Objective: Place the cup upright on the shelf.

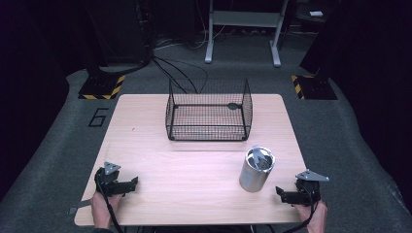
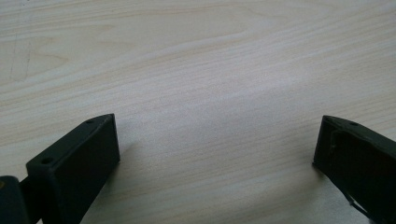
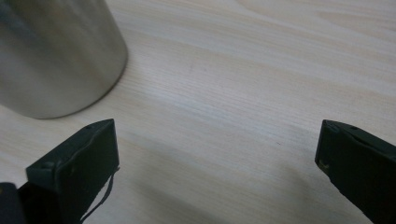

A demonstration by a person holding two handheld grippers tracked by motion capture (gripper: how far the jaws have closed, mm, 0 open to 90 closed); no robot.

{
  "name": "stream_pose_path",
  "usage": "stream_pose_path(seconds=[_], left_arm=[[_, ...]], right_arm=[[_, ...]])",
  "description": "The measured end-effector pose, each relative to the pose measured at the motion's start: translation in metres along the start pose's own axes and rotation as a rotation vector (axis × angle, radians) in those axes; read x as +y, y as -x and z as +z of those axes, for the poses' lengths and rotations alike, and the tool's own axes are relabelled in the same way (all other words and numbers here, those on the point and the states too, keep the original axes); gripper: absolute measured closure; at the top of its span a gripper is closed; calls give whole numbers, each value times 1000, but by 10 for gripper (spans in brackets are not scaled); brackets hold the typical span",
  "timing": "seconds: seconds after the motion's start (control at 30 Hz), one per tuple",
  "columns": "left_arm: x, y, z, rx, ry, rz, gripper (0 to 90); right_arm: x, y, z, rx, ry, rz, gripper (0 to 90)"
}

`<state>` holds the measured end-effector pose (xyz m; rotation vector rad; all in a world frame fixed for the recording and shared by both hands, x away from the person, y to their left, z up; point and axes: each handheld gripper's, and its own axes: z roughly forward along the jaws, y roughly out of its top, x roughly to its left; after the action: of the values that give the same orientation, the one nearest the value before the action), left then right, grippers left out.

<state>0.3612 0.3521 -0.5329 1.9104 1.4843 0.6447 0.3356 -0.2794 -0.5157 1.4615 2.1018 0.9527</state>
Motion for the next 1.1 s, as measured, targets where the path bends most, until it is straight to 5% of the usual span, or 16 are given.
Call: stream_pose_path(seconds=[0.6,1.1], left_arm=[[0,0,0,-1,-6,2,0],[0,0,-1,-1,-7,1,0]], right_arm=[[24,-36,-42,115,128,-53,0],[49,-60,-44,173,212,-96,0]])
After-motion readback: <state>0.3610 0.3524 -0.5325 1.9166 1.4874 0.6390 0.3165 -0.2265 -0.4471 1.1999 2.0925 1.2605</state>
